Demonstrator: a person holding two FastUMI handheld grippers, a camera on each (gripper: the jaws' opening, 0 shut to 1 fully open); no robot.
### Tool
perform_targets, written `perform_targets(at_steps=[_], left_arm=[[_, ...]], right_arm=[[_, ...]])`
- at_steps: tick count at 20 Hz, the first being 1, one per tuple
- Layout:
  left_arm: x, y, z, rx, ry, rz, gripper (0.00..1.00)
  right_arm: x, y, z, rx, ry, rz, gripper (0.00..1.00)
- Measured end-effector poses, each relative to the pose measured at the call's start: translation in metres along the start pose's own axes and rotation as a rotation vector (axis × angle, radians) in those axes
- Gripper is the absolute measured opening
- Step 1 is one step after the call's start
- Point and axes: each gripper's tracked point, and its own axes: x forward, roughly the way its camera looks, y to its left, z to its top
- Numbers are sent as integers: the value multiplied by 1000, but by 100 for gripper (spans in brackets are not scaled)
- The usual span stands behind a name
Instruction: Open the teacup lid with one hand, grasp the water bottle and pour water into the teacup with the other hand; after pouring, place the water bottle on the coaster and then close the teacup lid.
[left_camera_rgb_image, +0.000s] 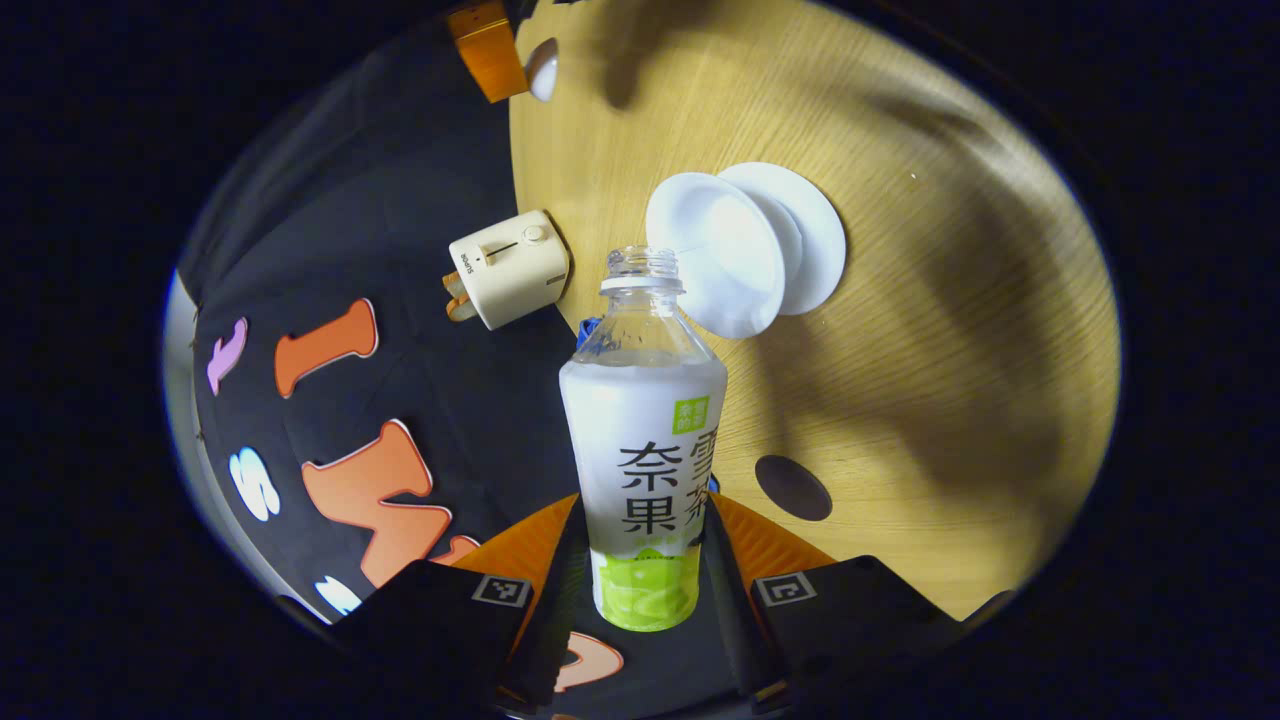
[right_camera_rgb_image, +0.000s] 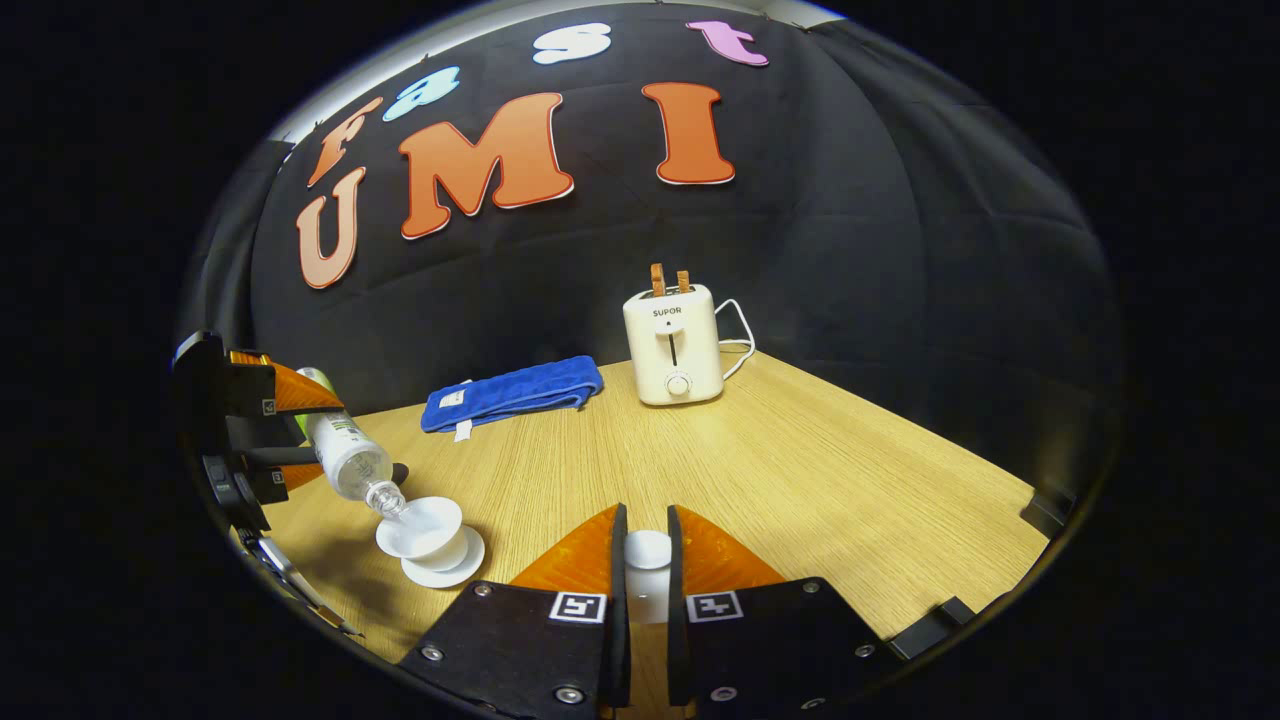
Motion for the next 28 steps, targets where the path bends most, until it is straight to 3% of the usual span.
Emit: perform_targets(at_steps=[3,4,5,6,9,10,12,13,14,15,17,22,28], left_arm=[[-2,-17,-2,-174,-14,-60,67],[-3,-22,0,-238,-22,-75,63],[-2,-25,1,-312,-25,-87,67],[-1,-26,0,-385,-32,-89,63],[-1,-35,4,-601,-56,-99,70],[-1,-37,6,-688,-66,-106,64],[2,-42,9,-836,-85,-108,67],[4,-44,9,-903,-90,-105,70],[6,-47,10,-969,-94,-105,63],[7,-48,12,-1034,-98,-103,67],[7,-47,12,-1173,-113,-97,63],[-4,-36,-14,-1505,-154,-53,67],[-33,-26,-53,-1783,-233,22,63]], right_arm=[[-1,1,0,-3,3,1,15],[-1,2,0,-4,3,2,15],[0,3,-1,-4,4,2,15],[0,4,0,-6,4,4,15],[-3,6,1,-10,4,6,15],[-3,6,1,-9,5,6,15],[-3,6,1,-11,9,4,15],[-3,7,2,-14,9,3,15],[-3,8,3,-17,10,4,15],[-4,9,3,-17,8,6,15],[-4,13,6,-23,6,8,15],[-6,24,7,-40,12,24,15],[-6,27,15,-66,4,15,15]])
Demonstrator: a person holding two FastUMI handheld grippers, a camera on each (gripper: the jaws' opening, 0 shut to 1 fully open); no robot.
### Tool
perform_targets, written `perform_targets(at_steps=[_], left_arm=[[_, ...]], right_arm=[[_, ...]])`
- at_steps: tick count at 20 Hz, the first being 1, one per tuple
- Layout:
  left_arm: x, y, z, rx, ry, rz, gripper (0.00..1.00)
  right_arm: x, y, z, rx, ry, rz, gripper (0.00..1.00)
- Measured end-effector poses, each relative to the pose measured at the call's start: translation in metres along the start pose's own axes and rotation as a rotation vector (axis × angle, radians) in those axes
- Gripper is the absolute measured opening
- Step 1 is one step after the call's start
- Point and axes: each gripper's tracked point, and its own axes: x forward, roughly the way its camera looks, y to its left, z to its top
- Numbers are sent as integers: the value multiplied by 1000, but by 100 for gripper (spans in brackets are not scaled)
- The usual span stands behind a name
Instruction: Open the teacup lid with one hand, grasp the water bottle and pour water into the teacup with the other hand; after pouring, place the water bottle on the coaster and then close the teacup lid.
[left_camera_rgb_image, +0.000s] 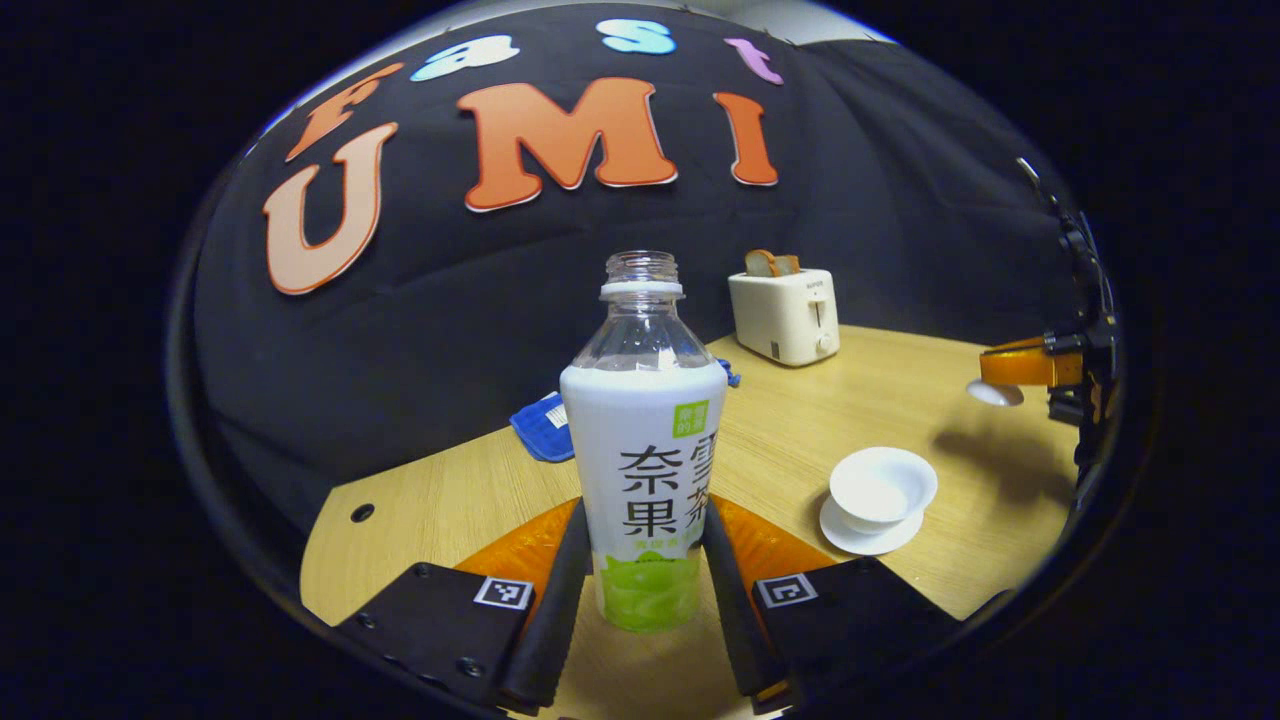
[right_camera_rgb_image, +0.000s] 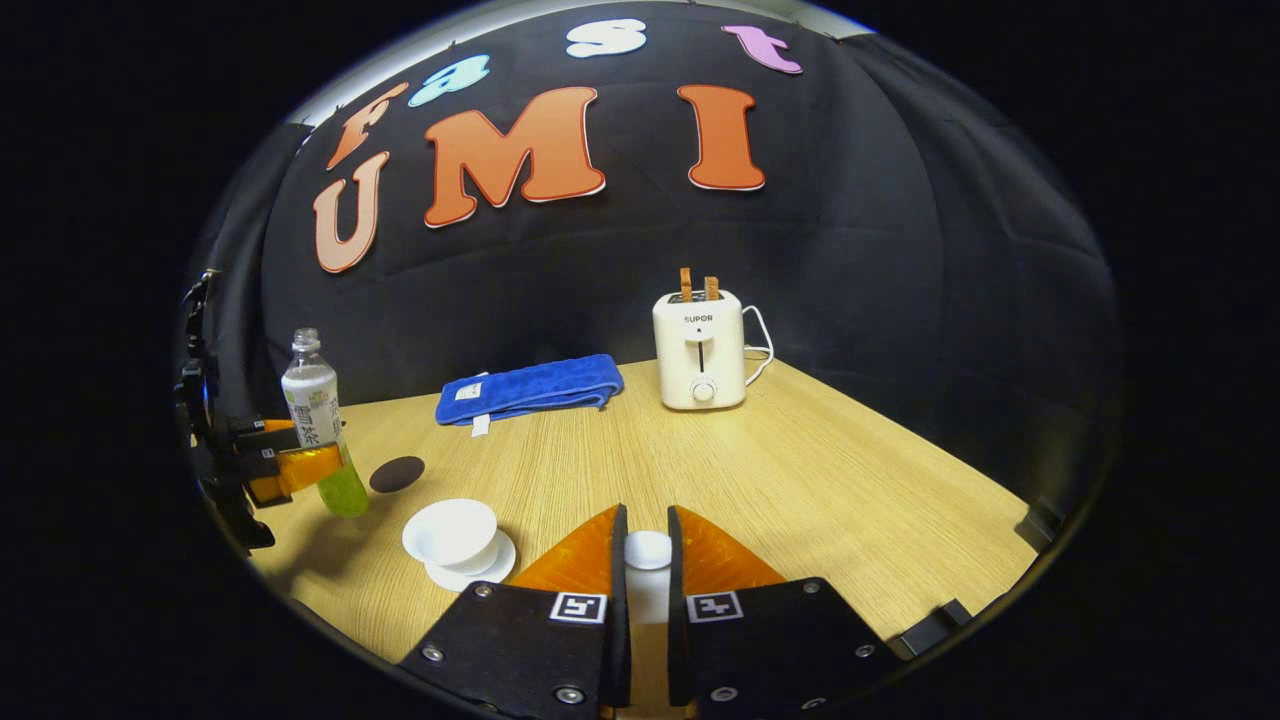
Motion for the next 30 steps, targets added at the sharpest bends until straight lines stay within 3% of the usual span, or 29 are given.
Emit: perform_targets(at_steps=[1,2,4,8,15,24,30], left_arm=[[-1,8,4,-62,-8,-6,67],[-1,16,10,-115,-25,-5,63],[3,40,16,-162,-47,29,65],[37,71,17,-141,-55,78,67],[81,62,9,-120,-43,54,66],[90,76,-8,-245,-49,83,66],[91,77,-12,-227,-26,90,66]], right_arm=[[0,1,2,-3,-2,1,15],[-1,1,3,-8,-3,0,15],[0,-1,5,-17,-4,-7,15],[6,-3,5,-20,2,-21,15],[17,-2,2,-31,23,-28,15],[23,-4,-1,-34,42,-35,15],[22,-1,-2,-34,47,-29,15]])
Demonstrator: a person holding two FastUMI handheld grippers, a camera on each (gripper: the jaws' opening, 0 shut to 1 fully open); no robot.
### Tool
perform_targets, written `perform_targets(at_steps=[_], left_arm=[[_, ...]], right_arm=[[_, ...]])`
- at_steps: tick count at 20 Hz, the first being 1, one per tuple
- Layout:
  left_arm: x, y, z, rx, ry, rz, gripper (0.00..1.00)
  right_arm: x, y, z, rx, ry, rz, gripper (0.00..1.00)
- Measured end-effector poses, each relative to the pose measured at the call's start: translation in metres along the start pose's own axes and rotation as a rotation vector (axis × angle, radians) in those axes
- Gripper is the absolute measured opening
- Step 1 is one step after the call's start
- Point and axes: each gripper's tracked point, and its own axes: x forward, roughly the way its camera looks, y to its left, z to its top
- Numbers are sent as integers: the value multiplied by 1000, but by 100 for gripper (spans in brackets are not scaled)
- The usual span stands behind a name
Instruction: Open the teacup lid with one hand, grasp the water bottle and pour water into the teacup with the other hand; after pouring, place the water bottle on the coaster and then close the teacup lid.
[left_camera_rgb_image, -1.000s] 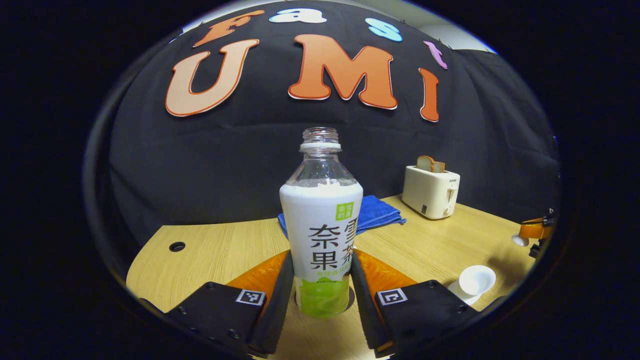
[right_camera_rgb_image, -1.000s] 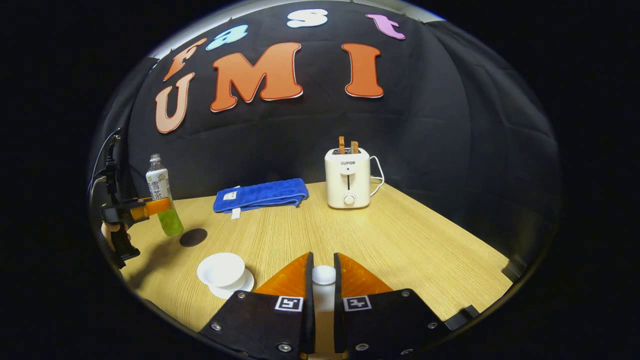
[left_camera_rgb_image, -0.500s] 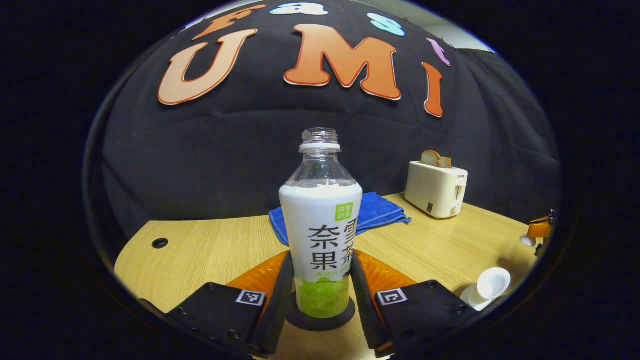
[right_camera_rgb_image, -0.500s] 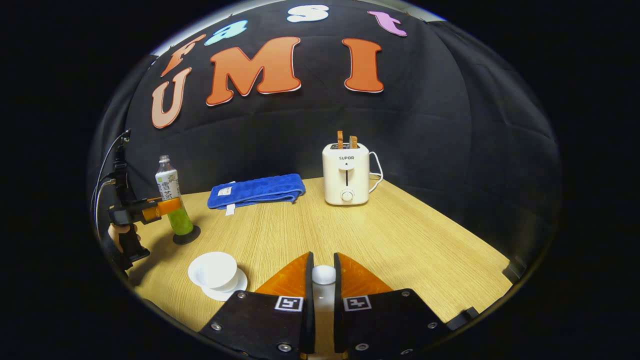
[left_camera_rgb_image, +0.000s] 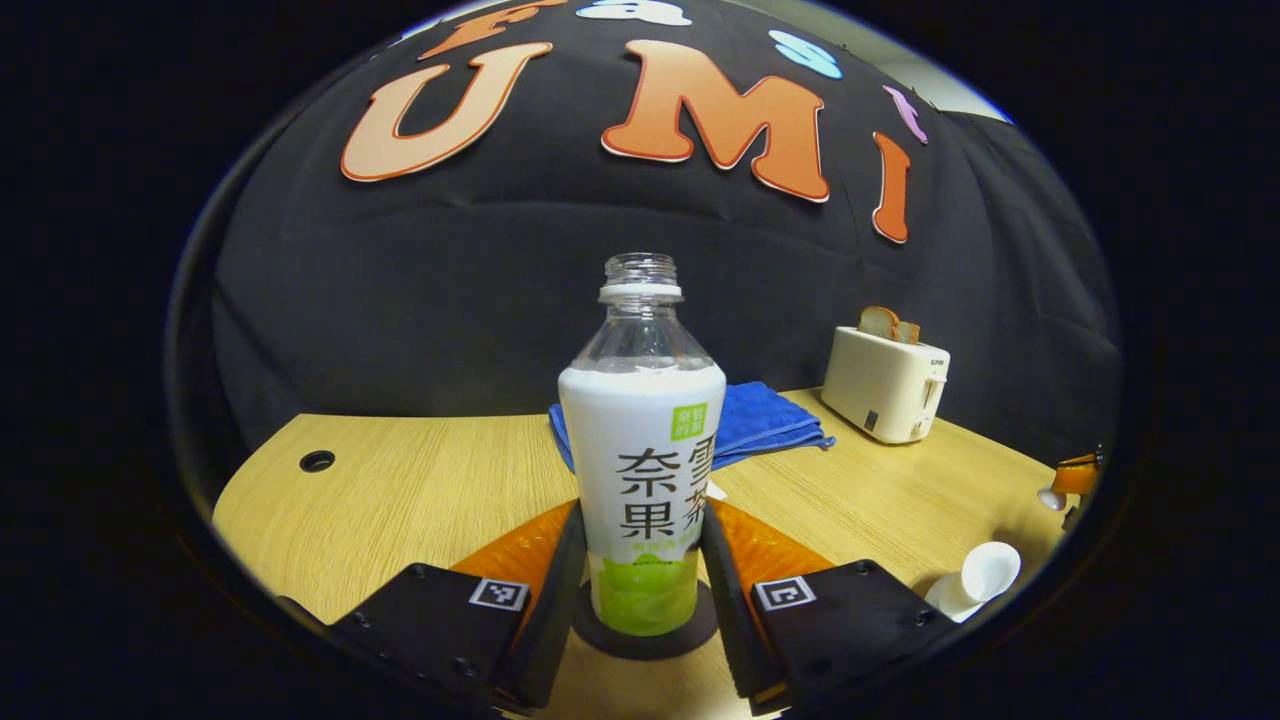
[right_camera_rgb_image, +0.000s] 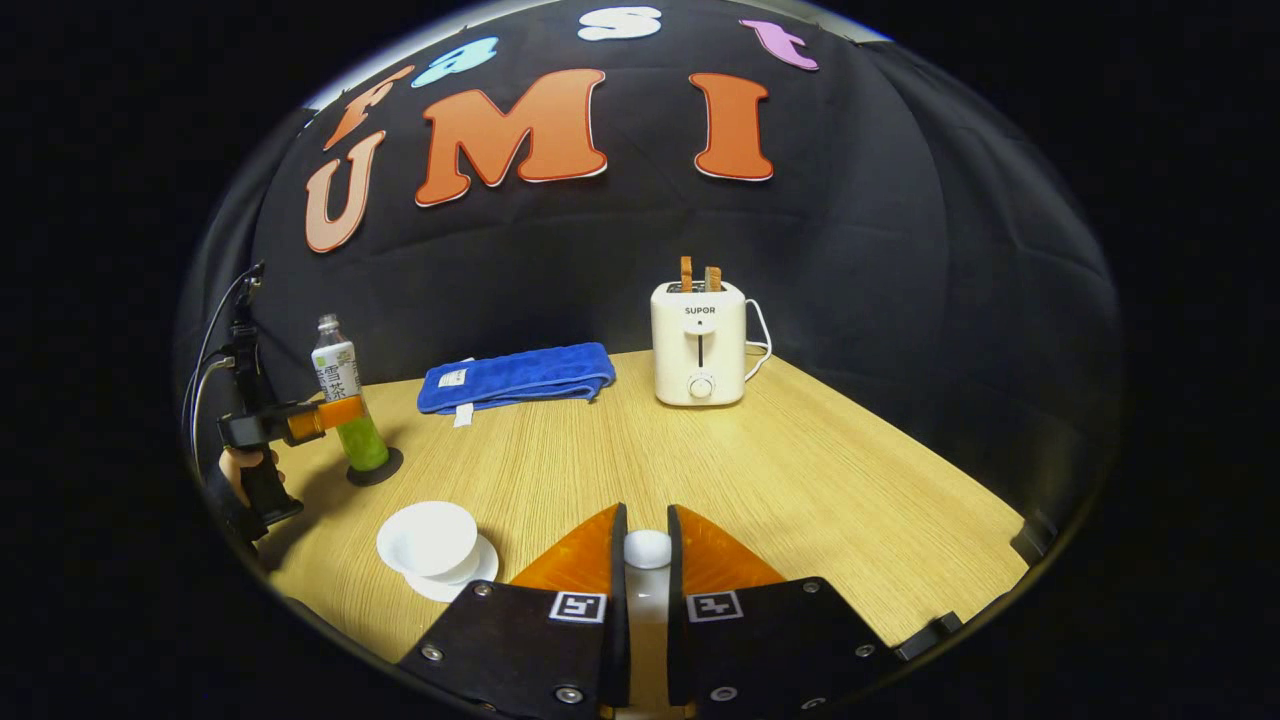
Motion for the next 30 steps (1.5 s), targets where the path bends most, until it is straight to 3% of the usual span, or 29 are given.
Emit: perform_targets(at_steps=[12,16,24,30], left_arm=[[0,0,-2,15,19,6,82],[-3,1,-7,13,31,13,99],[-28,5,-27,40,45,53,100],[-88,5,-26,41,-8,100,97]], right_arm=[[-2,-1,0,2,-1,2,15],[-2,2,0,3,-1,7,15],[-8,7,4,3,-15,21,15],[-13,30,14,-7,-41,71,15]])
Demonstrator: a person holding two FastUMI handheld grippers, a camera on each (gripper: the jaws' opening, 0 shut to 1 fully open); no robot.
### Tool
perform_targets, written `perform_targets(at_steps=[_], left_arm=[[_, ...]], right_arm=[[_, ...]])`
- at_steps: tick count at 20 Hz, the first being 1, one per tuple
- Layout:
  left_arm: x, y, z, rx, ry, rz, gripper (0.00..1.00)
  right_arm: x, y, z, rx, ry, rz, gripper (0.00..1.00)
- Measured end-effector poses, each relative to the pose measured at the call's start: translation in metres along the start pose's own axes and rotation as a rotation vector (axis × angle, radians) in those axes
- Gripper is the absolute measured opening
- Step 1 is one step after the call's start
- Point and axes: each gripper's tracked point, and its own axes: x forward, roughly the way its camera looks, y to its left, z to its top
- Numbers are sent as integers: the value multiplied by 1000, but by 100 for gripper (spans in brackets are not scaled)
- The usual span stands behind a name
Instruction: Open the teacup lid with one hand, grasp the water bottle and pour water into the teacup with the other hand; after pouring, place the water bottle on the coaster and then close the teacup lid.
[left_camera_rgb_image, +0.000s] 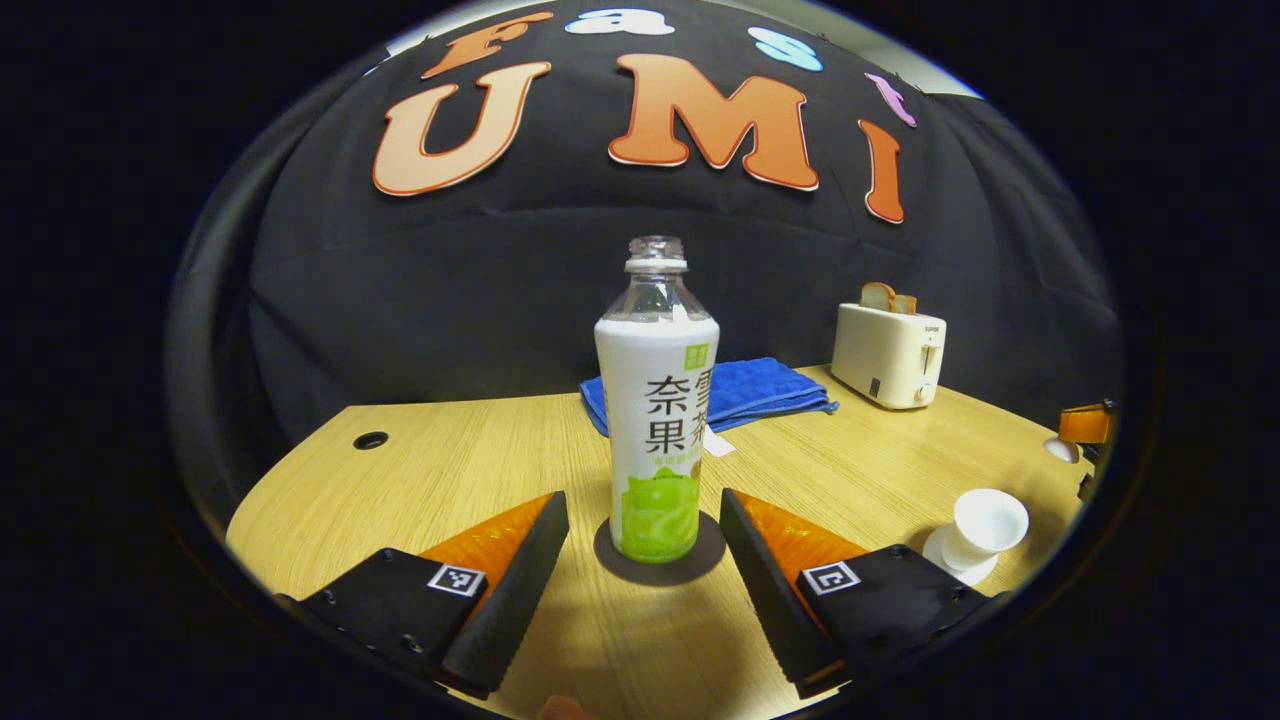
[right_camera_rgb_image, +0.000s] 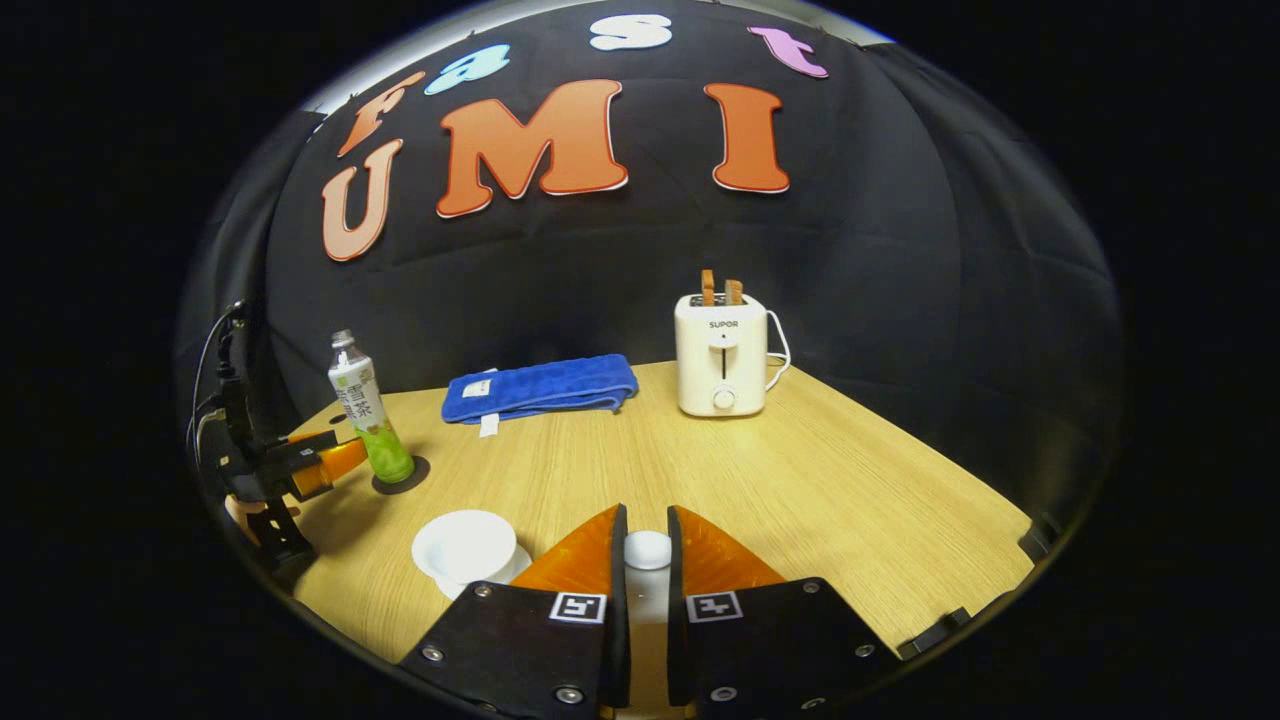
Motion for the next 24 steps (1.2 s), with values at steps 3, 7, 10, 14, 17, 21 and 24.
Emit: perform_targets(at_steps=[3,7,10,14,17,21,24], left_arm=[[-31,9,9,-10,-47,45,97],[-62,22,20,-21,-86,95,99],[-77,34,24,-34,-98,117,99],[-87,50,25,-36,-102,148,99],[-88,54,21,-45,-93,157,99],[-87,52,19,-50,-88,153,99],[-86,50,20,-52,-86,150,99]], right_arm=[[6,31,6,-23,-15,62,15],[17,78,8,-39,-23,159,14],[25,105,2,-48,-18,212,15],[37,118,-13,-70,11,225,15],[40,124,-20,-79,22,235,15],[41,129,-28,-97,35,245,15],[40,130,-33,-99,54,253,18]])
